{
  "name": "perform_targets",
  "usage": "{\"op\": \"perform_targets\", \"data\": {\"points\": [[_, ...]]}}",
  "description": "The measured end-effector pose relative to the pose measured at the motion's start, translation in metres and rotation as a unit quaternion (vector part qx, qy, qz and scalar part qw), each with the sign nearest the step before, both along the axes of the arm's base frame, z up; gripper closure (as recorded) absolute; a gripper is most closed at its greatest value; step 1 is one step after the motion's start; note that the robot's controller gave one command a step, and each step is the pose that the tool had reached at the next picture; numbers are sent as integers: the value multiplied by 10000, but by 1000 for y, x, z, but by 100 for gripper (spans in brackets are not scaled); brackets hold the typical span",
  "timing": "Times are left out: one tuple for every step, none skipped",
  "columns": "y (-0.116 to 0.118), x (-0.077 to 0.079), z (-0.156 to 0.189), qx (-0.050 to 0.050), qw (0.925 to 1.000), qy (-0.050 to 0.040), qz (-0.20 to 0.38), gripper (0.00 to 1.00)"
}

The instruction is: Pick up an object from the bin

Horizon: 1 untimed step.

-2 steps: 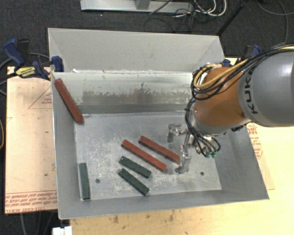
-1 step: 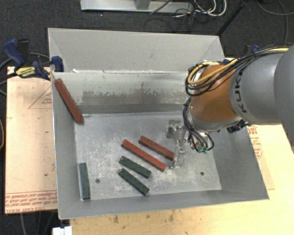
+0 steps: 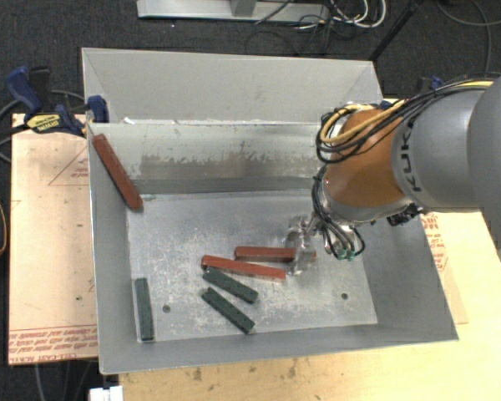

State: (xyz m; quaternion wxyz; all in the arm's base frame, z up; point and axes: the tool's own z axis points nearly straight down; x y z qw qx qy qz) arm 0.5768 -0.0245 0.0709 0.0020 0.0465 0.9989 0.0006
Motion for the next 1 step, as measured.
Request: {"op": "perform_targets", "data": {"points": [[28,-31,112,-7,9845,-13,1753,100]]}}
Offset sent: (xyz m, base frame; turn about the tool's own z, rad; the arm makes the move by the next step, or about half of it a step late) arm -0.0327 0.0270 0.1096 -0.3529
